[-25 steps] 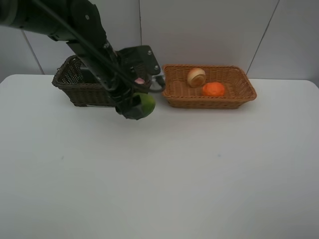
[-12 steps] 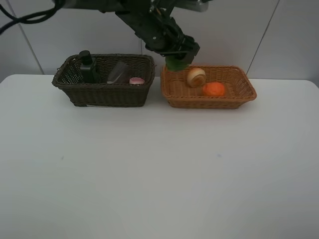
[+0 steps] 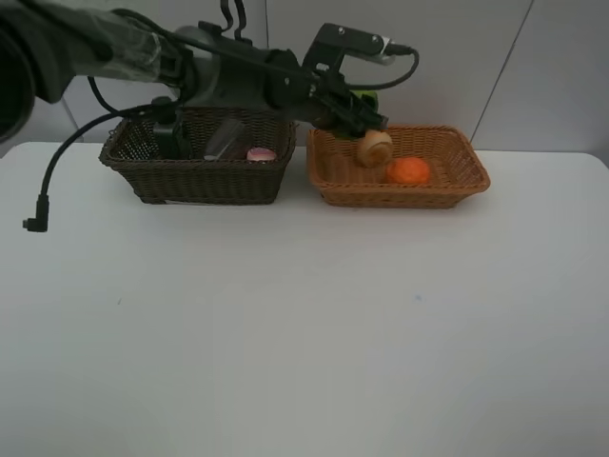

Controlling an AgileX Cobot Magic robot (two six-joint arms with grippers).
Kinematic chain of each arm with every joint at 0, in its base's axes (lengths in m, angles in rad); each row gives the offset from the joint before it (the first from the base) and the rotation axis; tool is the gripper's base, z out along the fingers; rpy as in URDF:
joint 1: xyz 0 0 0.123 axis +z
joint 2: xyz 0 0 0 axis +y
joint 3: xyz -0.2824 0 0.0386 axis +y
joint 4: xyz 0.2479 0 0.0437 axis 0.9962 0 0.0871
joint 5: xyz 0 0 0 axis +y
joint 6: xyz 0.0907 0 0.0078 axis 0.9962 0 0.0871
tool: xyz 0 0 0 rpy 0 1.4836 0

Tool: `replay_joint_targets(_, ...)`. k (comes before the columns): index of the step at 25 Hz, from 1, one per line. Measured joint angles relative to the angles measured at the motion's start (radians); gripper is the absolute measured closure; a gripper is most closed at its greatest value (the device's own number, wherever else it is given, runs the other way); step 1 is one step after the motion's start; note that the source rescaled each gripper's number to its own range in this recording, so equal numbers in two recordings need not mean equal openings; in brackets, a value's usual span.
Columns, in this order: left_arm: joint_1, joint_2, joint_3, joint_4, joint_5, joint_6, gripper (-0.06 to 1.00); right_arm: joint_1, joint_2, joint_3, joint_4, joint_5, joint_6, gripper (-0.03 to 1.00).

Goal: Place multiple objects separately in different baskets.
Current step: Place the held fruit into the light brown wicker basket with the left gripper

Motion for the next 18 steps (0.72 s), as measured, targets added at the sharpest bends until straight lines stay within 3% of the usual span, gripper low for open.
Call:
replay_joint_targets(16,0.0,0.061,0.0,-0.001,-0.018,0.0,0.28,0.0,0.0,0.0,0.0,0.0,0.0,0.09)
replay_joint_targets(18,0.0,0.061,0.0,-0.001,-0.016,0.0,0.16,0.0,0.0,0.0,0.0,0.0,0.0,0.09)
